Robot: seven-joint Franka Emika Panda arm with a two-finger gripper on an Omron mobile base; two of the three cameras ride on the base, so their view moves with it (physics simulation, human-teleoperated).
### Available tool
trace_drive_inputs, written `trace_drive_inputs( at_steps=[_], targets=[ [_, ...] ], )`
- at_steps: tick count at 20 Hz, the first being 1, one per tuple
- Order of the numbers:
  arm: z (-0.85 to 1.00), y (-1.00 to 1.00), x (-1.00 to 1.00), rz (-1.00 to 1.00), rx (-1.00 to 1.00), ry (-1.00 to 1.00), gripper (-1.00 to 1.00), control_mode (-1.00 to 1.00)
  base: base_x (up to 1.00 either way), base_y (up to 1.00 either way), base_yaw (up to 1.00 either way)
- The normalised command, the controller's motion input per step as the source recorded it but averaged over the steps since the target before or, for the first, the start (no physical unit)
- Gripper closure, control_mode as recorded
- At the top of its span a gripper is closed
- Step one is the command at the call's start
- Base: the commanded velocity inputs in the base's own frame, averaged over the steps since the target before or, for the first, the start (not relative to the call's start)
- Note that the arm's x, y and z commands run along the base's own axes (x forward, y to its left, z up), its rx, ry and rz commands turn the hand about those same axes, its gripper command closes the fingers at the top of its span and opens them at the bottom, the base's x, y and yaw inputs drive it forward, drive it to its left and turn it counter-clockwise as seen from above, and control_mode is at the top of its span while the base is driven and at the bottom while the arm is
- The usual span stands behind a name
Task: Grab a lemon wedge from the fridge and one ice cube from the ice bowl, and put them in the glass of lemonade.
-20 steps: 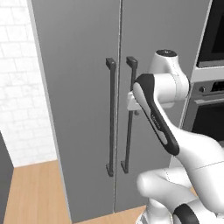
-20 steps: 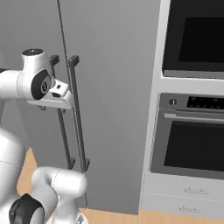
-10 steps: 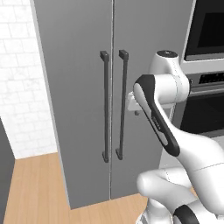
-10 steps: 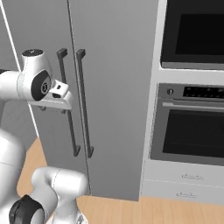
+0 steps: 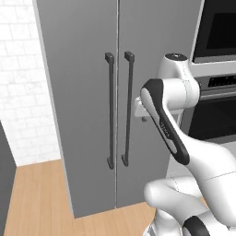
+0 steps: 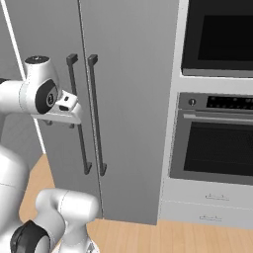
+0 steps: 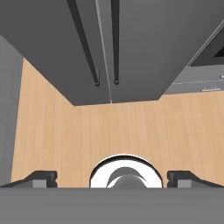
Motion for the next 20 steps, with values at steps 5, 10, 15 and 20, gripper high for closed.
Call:
trace_drive_inputs(
  at_steps=[5,10,15,20],
  targets=[
    [0.00,0.00,-0.04,0.00,0.00,-0.03,-1.00,-1.00,-0.13,0.01,0.00],
    [0.68,0.00,-0.05,0.08,-0.09,-0.30,-1.00,-1.00,0.00,0.00,0.00],
    [0.97,0.00,0.06,0.04,-0.16,-0.26,-1.00,-1.00,0.00,0.00,0.00],
    [0.32,-0.05,0.39,0.00,-0.05,-0.06,-1.00,-1.00,0.00,0.00,0.00]
  ],
)
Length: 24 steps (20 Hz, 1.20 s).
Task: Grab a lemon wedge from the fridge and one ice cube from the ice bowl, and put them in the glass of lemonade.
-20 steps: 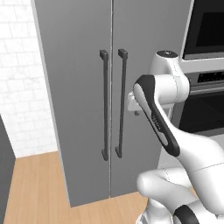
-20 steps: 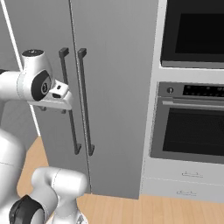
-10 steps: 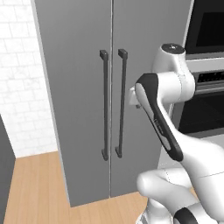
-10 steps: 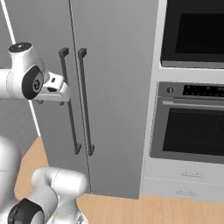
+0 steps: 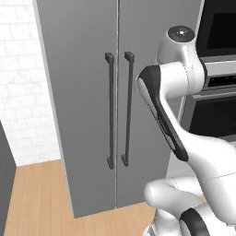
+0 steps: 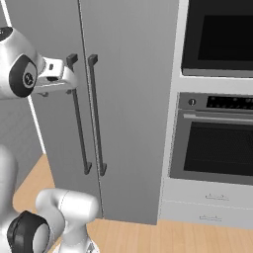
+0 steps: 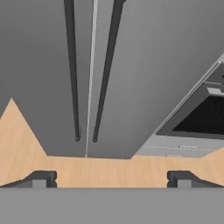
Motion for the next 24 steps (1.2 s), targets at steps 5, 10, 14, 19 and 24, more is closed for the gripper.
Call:
trace_drive_inputs(
  at_steps=[5,10,14,19,24],
  targets=[
    [-0.15,-0.17,0.67,0.00,0.01,-0.03,-1.00,-1.00,0.00,0.00,0.00],
    [-0.33,-0.05,0.82,0.00,0.01,-0.05,-1.00,-1.00,0.00,0.00,0.00],
    [-0.45,0.00,0.62,0.01,0.00,0.00,-1.00,-1.00,0.00,0.00,0.00],
    [-0.54,0.01,0.67,0.00,0.06,0.00,-1.00,-1.00,0.00,0.00,0.00],
    [-0.38,0.01,0.57,-0.01,0.14,0.00,-1.00,-1.00,0.00,0.00,0.00]
  ],
)
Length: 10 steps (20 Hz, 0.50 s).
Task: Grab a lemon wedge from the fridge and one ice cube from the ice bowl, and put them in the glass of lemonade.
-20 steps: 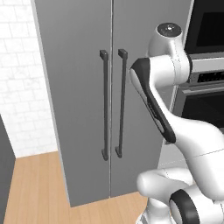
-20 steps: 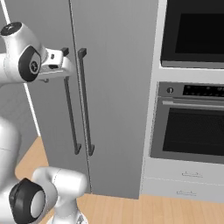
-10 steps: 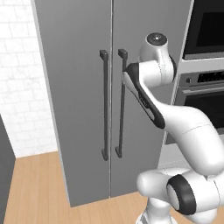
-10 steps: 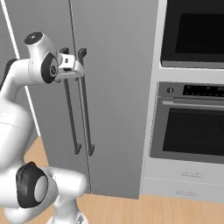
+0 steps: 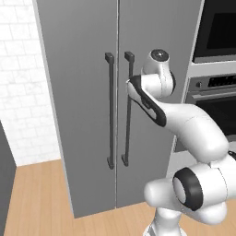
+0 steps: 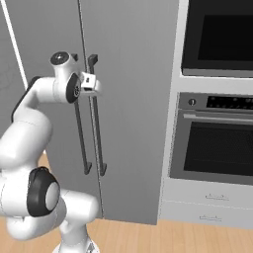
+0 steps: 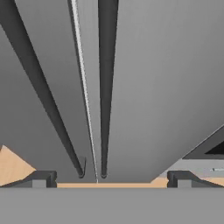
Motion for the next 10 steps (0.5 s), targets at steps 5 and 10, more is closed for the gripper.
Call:
trace_drive_inputs(
  at_steps=[5,10],
  targets=[
    [-0.01,0.13,0.37,-0.13,0.06,0.00,-1.00,-1.00,0.00,0.00,0.00],
    [-0.20,0.09,0.58,-0.13,0.00,0.00,-1.00,-1.00,0.00,0.00,0.00]
  ],
)
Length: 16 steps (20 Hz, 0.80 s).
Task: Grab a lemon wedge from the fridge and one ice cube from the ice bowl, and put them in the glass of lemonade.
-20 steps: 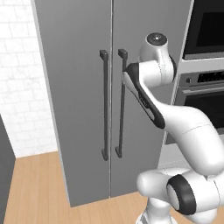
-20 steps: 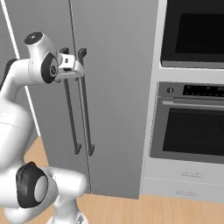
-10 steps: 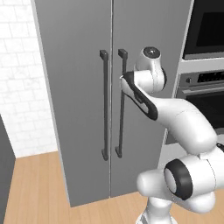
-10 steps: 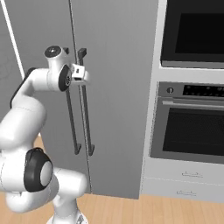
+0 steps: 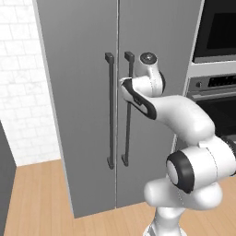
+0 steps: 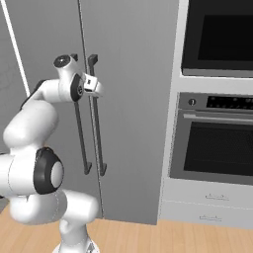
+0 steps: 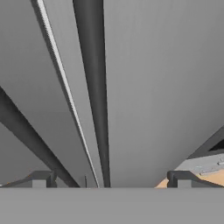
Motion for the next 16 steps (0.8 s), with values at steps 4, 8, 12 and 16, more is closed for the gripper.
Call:
trace_drive_inputs(
  at_steps=[4,8,12,16],
  targets=[
    [-0.33,0.00,0.71,-0.02,0.00,0.00,-1.00,-1.00,0.00,0.00,0.00],
    [-0.25,0.00,0.65,0.00,0.04,0.00,-1.00,-1.00,0.00,0.00,0.00],
    [-0.17,0.00,0.55,0.04,0.06,0.00,-1.00,-1.00,0.00,0.00,0.00],
    [-0.15,0.00,0.54,0.03,0.01,0.00,-1.00,-1.00,0.00,0.00,0.00]
  ],
)
